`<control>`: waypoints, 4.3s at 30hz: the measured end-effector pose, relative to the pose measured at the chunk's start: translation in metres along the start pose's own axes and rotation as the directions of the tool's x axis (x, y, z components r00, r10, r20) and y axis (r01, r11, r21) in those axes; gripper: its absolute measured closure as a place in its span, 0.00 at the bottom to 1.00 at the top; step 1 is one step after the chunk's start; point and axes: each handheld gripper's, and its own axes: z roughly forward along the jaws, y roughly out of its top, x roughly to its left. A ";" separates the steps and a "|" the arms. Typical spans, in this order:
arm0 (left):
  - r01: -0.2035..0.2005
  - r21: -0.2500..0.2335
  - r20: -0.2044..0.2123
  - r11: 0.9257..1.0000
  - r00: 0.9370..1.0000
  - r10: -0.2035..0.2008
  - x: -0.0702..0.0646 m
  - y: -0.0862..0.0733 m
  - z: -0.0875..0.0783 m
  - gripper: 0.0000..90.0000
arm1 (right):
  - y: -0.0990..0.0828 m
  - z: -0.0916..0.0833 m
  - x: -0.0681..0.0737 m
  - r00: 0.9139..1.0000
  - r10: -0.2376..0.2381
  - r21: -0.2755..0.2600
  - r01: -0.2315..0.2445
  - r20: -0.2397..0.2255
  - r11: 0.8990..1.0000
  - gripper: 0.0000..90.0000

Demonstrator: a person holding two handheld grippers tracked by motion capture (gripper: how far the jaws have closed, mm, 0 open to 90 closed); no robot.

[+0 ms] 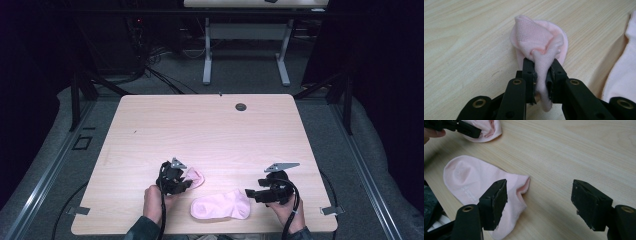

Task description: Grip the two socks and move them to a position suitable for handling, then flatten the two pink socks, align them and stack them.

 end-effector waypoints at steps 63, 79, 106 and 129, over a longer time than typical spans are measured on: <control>0.115 -0.214 0.334 0.970 0.942 -0.038 -0.016 0.031 -0.011 0.78 | 0.054 0.041 0.027 0.988 -0.135 0.023 0.137 -0.077 0.990 0.95; 0.162 -0.147 0.252 0.976 0.960 -0.121 0.000 0.019 0.001 0.77 | 0.048 0.036 0.005 0.998 -0.059 0.054 0.060 -0.018 0.997 0.95; -0.122 -0.185 0.134 0.975 0.980 0.149 -0.074 0.040 0.005 0.36 | 0.065 0.013 0.020 0.987 0.040 -0.040 -0.047 -0.157 0.998 0.95; -0.112 -0.279 0.158 0.954 0.974 0.161 -0.071 0.066 -0.012 0.93 | 0.067 -0.002 0.018 0.989 -0.021 -0.139 0.001 -0.144 0.990 0.71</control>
